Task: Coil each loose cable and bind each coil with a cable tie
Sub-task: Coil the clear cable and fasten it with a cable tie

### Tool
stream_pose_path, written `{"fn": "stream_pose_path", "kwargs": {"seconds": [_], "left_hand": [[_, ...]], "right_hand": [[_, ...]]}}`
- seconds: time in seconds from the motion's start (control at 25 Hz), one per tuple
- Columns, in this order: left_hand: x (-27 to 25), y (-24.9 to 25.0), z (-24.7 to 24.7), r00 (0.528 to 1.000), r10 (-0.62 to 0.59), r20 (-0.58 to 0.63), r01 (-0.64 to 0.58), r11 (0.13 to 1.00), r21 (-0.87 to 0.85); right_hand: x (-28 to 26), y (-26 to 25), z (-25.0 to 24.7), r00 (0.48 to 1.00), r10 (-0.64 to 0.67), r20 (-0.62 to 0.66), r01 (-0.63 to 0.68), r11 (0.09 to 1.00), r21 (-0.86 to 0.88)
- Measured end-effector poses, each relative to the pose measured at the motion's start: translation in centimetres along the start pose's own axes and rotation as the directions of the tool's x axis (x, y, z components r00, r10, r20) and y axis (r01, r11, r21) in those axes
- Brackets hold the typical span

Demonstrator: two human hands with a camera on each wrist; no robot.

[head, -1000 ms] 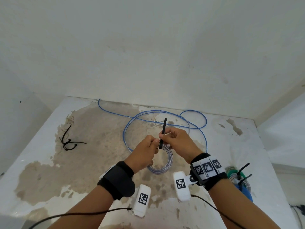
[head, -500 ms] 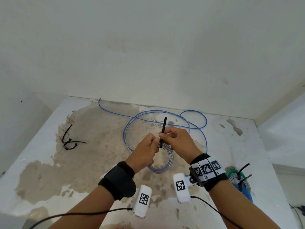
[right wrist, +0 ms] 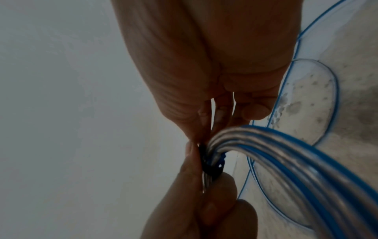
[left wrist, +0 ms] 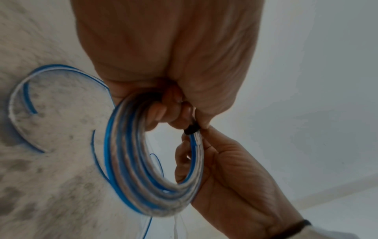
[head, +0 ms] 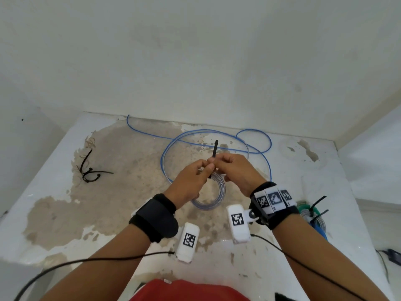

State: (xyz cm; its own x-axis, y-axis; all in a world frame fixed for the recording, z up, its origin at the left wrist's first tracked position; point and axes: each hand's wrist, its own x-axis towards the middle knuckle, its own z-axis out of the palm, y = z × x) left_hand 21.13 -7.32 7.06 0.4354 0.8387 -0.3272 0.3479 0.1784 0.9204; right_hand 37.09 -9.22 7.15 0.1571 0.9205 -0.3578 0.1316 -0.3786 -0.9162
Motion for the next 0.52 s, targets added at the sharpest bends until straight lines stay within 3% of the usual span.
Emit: {"fn": "stream_pose_path", "kwargs": {"seconds": [0.16, 0.36, 0.52], "left_hand": [[0.0, -0.6, 0.1, 1.0, -0.017, 0.026, 0.017, 1.0, -0.003], [0.0, -1.5, 0.2, 0.995, -0.077, 0.059, 0.076, 0.997, 0.013], [-0.4, -1.0, -0.1, 0.999, -0.003, 0.036, 0.001, 0.998, 0.055]], "right_hand": [[0.1, 0.1, 0.2, 0.999, 0.053, -0.015, -0.051, 0.992, 0.118], [-0.2, 0.3, 1.7, 0.99, -0.017, -0.142, 0.028, 0.997, 0.078], [-0.3, -0.4, 1.8, 0.981, -0.099, -0.167, 0.111, 0.991, 0.068]]}}
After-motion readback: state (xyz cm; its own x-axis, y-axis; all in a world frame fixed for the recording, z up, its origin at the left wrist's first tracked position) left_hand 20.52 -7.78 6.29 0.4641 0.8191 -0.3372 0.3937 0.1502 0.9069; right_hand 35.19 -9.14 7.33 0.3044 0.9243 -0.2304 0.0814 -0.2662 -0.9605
